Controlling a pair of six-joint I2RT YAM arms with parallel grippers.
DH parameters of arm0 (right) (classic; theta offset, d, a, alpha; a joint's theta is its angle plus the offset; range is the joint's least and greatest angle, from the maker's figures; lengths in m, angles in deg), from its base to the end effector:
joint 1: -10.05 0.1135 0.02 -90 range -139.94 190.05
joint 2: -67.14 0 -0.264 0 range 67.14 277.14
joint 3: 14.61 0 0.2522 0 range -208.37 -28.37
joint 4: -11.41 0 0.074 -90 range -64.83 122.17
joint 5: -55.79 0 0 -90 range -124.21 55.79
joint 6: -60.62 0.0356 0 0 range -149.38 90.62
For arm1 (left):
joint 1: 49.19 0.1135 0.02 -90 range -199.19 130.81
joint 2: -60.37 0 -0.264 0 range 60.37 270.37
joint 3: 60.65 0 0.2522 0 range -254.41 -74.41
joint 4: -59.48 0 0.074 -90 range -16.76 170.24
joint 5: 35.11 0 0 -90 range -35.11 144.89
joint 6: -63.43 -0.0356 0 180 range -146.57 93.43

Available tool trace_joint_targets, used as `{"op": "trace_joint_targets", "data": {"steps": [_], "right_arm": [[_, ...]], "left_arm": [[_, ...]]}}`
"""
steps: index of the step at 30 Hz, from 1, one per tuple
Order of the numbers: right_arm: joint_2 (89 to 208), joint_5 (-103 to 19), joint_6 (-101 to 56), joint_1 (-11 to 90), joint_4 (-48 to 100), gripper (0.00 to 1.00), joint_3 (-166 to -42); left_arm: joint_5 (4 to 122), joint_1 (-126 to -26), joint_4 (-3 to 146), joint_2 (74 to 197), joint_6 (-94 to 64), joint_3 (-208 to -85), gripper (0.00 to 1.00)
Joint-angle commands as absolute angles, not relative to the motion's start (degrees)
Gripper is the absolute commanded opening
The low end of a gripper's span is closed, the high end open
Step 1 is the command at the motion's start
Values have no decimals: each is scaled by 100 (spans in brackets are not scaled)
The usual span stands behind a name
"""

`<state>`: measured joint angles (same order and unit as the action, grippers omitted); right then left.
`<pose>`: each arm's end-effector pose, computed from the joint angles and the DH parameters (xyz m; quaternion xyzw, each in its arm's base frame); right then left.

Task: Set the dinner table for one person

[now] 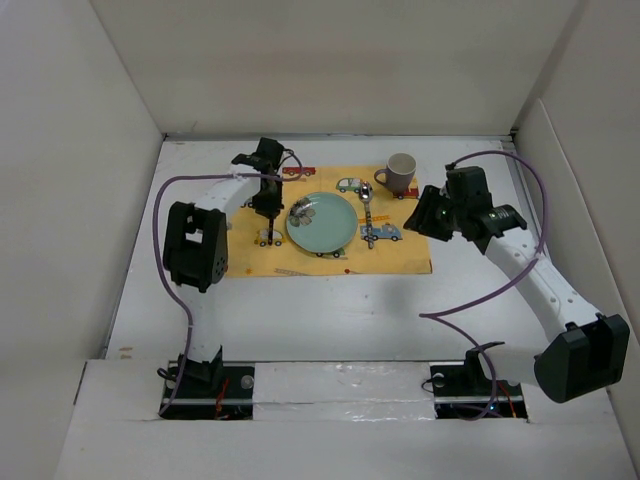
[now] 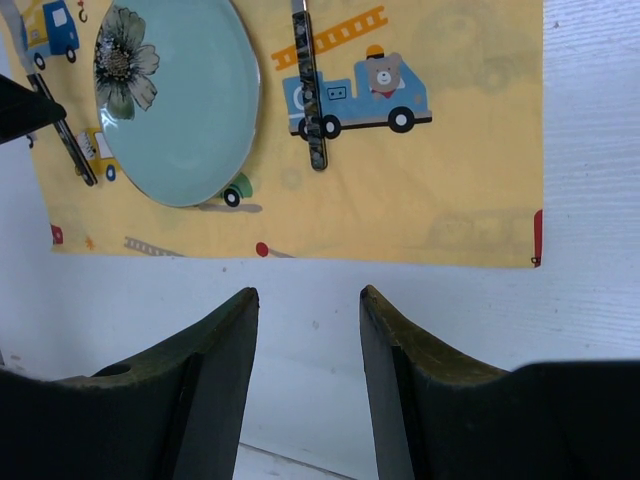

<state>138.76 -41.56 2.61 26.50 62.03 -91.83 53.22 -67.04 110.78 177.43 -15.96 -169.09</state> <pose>0.2529 0.0794 0.3113 0.1004 0.9169 0.2106 0.3238 0.4233 -0.1352 0.2160 0.0572 0.9640 -0.0501 0.2550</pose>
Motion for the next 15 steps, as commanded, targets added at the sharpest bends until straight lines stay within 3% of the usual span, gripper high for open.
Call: {"op": "trace_joint_targets", "data": {"steps": [1,15], "right_arm": [[13719,-4027,314,2596,6208,51,-9165],[13728,-4027,375,2596,6305,51,-9192]], "left_arm": [[5032,-6642,11209,17639,-1471,-16943,0],[5313,-6642,11358,18034,-1444,-16907,0]]}}
